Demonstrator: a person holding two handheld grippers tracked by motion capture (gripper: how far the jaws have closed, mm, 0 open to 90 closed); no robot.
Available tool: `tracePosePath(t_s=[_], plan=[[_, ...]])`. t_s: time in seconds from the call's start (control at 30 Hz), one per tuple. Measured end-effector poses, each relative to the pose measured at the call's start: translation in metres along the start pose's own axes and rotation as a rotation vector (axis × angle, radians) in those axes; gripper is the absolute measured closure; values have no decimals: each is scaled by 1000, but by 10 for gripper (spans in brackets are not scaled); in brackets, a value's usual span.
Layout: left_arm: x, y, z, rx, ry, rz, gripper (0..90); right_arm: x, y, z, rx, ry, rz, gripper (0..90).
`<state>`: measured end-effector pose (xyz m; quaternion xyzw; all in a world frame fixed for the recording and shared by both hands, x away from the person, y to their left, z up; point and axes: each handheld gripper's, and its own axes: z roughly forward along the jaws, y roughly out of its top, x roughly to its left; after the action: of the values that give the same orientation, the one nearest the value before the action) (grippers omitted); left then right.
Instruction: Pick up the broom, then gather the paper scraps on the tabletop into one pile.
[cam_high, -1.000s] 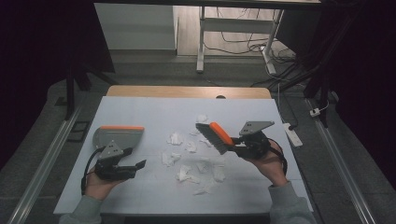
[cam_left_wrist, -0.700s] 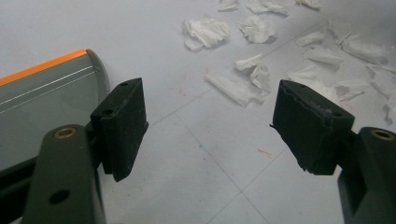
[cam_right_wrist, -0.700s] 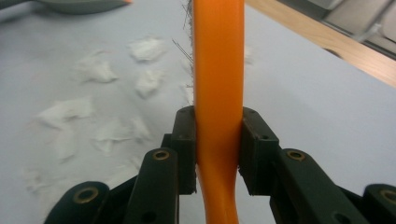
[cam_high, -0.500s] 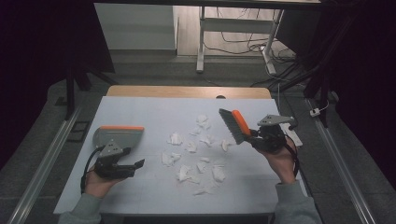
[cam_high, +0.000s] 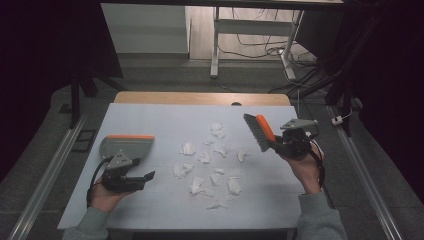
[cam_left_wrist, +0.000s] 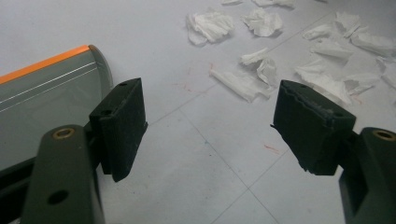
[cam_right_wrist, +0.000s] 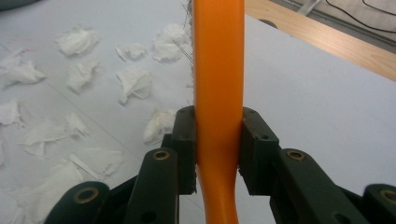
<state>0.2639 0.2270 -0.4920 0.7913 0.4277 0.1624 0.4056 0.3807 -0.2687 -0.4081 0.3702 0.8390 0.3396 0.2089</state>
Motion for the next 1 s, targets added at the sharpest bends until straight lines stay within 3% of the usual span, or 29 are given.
tracePosePath(t_s=[0.23,0.4,0.67,0.9,1.0], plan=[[0,2,6,13,-9,6,263,-10,3,13,78,-80,16,701],[-1,2,6,14,-11,7,262,-14,8,25,121,-85,14,701],[-1,2,9,27,-11,11,262,-10,17,57,232,-116,-41,701],[-1,1,9,28,-11,13,262,0,25,80,298,-115,-95,701],[-1,1,9,28,-11,14,262,8,28,87,311,-73,-114,702]])
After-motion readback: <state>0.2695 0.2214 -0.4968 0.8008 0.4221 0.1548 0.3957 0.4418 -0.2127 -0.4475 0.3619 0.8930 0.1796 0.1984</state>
